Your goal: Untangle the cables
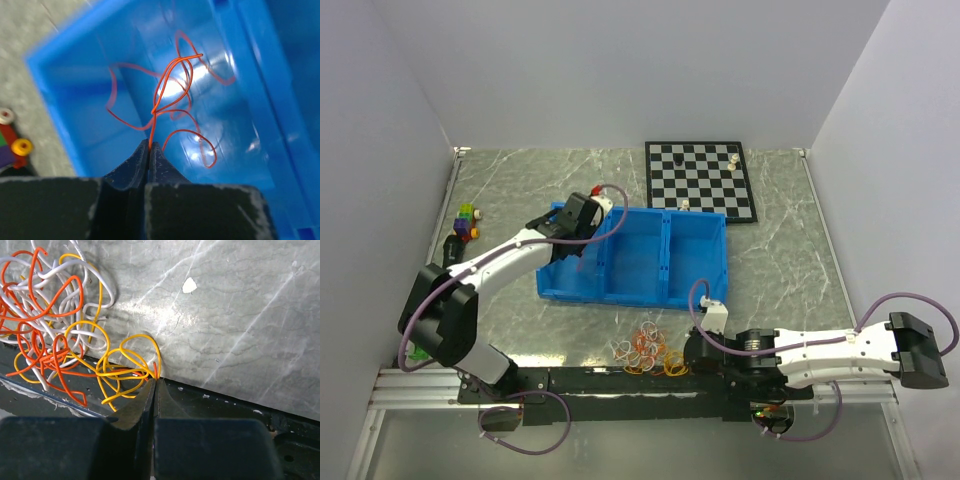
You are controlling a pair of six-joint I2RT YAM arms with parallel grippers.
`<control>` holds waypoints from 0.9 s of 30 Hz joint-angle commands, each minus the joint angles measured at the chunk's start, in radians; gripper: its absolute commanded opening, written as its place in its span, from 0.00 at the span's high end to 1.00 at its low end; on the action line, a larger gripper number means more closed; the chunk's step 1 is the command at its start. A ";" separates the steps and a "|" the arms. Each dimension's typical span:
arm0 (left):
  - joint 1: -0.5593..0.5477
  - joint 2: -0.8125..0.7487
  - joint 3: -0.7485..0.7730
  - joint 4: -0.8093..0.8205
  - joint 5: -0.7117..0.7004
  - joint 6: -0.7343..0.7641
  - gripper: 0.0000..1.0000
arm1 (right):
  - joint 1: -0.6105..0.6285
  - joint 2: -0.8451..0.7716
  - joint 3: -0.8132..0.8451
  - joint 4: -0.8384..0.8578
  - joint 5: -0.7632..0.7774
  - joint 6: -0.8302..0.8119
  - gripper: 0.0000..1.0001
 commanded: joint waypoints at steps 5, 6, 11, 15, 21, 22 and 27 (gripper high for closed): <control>0.003 -0.025 -0.034 -0.048 0.057 -0.041 0.57 | 0.011 0.000 0.063 -0.038 0.032 -0.009 1.00; 0.003 -0.048 -0.025 -0.060 0.066 -0.035 0.47 | 0.011 -0.003 0.063 -0.036 0.032 -0.009 1.00; 0.003 -0.185 0.095 -0.201 0.233 0.040 0.19 | 0.011 -0.010 0.054 -0.027 0.029 -0.012 1.00; -0.017 -0.288 0.113 -0.378 0.500 0.227 0.15 | 0.011 0.000 0.048 -0.007 0.022 -0.015 1.00; -0.320 -0.355 0.032 -0.396 0.569 0.093 0.08 | 0.011 0.042 0.051 0.094 0.029 -0.063 1.00; -0.350 -0.340 0.023 -0.389 0.613 0.048 0.07 | 0.011 0.056 0.058 0.102 0.032 -0.073 1.00; -0.378 -0.285 -0.061 -0.306 0.692 0.017 0.06 | 0.011 0.128 0.111 0.081 0.038 -0.092 1.00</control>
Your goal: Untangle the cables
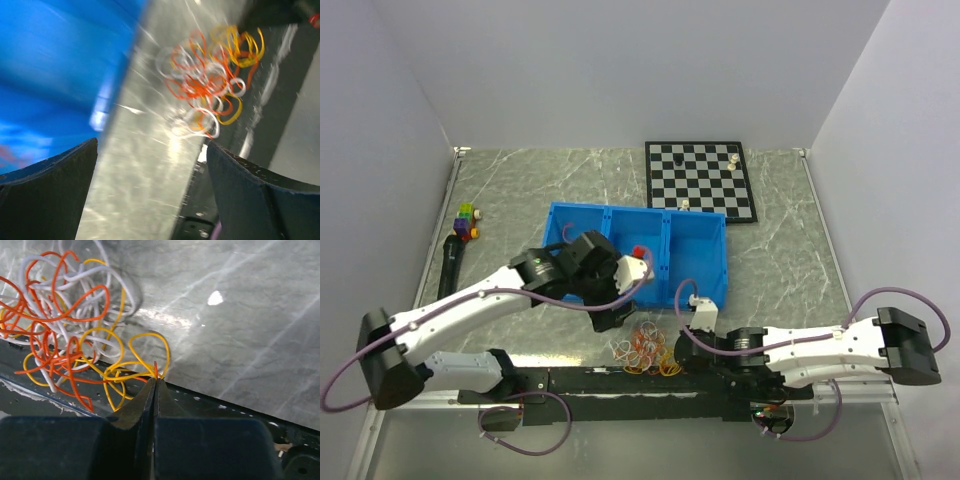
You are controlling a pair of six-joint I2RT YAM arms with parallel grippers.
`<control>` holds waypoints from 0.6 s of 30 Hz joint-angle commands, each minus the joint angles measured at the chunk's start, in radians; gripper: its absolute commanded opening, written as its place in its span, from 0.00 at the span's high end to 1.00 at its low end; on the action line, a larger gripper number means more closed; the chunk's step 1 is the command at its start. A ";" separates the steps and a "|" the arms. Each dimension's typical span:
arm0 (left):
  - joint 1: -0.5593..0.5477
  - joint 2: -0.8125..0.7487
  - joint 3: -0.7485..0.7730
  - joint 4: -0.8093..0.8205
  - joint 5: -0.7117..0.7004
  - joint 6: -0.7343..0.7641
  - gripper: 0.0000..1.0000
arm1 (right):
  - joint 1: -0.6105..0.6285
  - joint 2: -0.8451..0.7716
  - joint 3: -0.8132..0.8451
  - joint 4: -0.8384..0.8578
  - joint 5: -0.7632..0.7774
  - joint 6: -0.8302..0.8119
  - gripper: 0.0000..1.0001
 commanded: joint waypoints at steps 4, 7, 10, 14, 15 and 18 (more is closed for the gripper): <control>-0.034 0.098 -0.095 0.096 0.102 -0.078 0.06 | 0.011 0.025 0.052 0.038 0.022 -0.020 1.00; -0.035 0.154 -0.080 0.123 0.141 -0.120 0.06 | 0.012 0.000 0.028 0.061 0.026 -0.015 1.00; -0.035 0.185 -0.077 0.172 0.180 -0.173 0.06 | 0.011 -0.017 0.018 0.064 0.030 -0.018 1.00; -0.035 0.201 -0.096 0.252 0.197 -0.264 0.08 | 0.012 -0.021 0.013 0.069 0.029 -0.026 1.00; -0.035 0.204 -0.101 0.270 0.198 -0.272 0.08 | 0.012 -0.021 0.012 0.069 0.029 -0.027 1.00; -0.035 0.220 -0.113 0.297 0.209 -0.290 0.11 | 0.012 -0.020 0.007 0.073 0.026 -0.024 1.00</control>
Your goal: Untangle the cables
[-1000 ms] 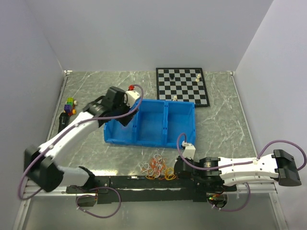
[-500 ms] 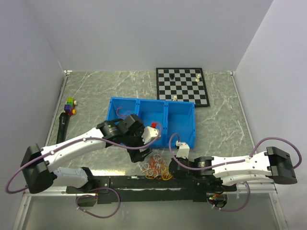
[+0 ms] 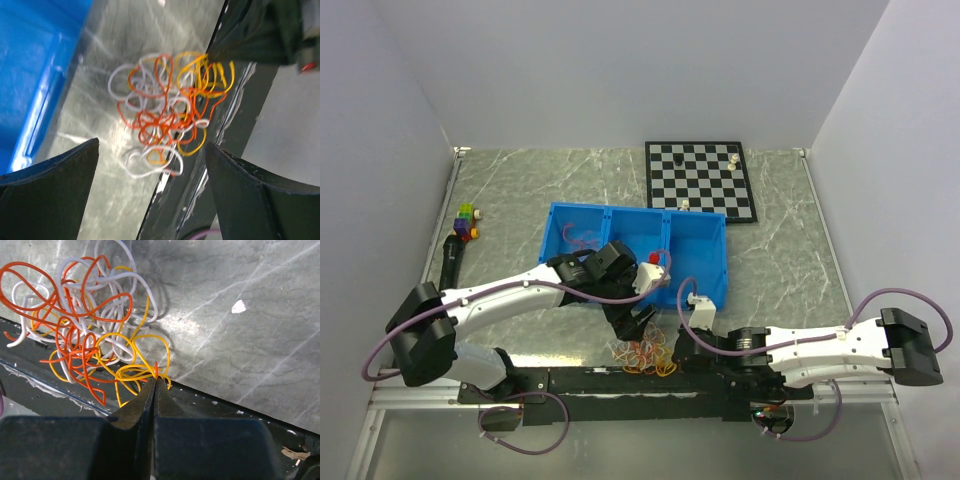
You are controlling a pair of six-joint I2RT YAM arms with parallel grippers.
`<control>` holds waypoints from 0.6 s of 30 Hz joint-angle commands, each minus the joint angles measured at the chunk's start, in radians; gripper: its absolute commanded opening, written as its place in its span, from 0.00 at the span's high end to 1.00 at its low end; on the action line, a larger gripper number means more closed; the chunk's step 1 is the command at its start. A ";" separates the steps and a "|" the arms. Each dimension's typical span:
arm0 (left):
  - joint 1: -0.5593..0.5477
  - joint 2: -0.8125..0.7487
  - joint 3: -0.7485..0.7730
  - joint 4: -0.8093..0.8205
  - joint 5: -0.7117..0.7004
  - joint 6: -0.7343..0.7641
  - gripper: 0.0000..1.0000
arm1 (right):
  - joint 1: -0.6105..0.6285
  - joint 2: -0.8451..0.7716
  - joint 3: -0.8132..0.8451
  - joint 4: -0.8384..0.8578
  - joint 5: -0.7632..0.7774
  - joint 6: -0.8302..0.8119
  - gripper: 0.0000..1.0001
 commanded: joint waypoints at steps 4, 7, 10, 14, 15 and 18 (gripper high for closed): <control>-0.005 0.033 -0.050 0.134 0.039 -0.077 0.16 | 0.009 -0.019 -0.014 0.023 0.021 0.000 1.00; -0.010 0.039 -0.079 0.165 0.039 -0.089 0.21 | 0.011 -0.028 -0.022 0.020 0.022 0.007 1.00; -0.013 0.055 -0.072 0.168 0.027 -0.086 0.32 | 0.009 -0.039 -0.031 0.016 0.025 0.017 1.00; -0.013 0.072 -0.044 0.165 0.028 -0.084 0.55 | 0.011 -0.047 -0.040 0.029 0.022 0.018 1.00; -0.013 0.078 -0.034 0.159 0.030 -0.084 0.60 | 0.011 -0.045 -0.042 0.031 0.021 0.018 1.00; -0.013 0.091 -0.010 0.148 0.038 -0.081 0.77 | 0.011 -0.044 -0.045 0.039 0.018 0.018 1.00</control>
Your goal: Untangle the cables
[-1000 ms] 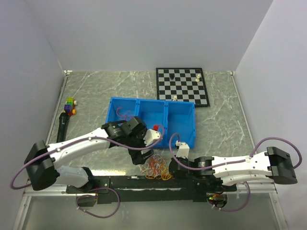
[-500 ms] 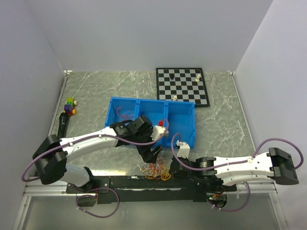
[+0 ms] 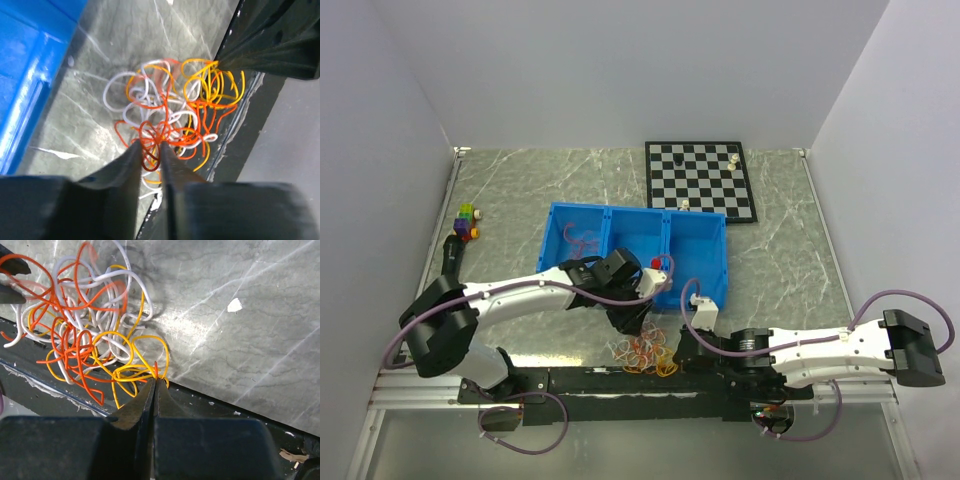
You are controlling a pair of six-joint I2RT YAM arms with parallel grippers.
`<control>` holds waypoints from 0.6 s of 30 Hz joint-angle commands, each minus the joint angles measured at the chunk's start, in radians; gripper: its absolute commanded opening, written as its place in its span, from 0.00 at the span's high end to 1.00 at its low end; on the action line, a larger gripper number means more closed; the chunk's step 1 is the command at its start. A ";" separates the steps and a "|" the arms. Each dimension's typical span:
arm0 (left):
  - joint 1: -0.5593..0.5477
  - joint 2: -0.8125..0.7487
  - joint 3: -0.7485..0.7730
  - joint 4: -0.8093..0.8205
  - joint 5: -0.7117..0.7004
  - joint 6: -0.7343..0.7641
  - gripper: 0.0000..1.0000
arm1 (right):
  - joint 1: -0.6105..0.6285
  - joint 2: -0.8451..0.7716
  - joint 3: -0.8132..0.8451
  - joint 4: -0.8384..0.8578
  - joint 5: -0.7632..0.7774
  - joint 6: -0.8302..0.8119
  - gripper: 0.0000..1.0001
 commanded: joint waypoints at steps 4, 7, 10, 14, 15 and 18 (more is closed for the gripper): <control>-0.006 0.013 0.082 0.003 0.028 0.010 0.99 | 0.012 -0.011 -0.013 0.024 0.016 0.009 1.00; -0.004 -0.007 0.108 -0.019 0.041 0.028 0.99 | 0.012 -0.009 -0.014 0.029 0.014 0.007 1.00; -0.003 -0.025 0.183 -0.124 0.056 0.118 0.99 | 0.012 -0.002 -0.011 0.023 0.014 0.007 1.00; 0.022 -0.062 0.324 -0.302 0.045 0.241 0.99 | 0.011 0.000 -0.019 0.018 0.011 0.016 1.00; 0.029 -0.076 0.355 -0.345 0.039 0.272 0.99 | 0.012 -0.002 -0.023 0.017 0.010 0.019 1.00; 0.066 -0.117 0.467 -0.451 0.016 0.332 0.99 | 0.012 -0.003 -0.039 0.018 0.002 0.033 1.00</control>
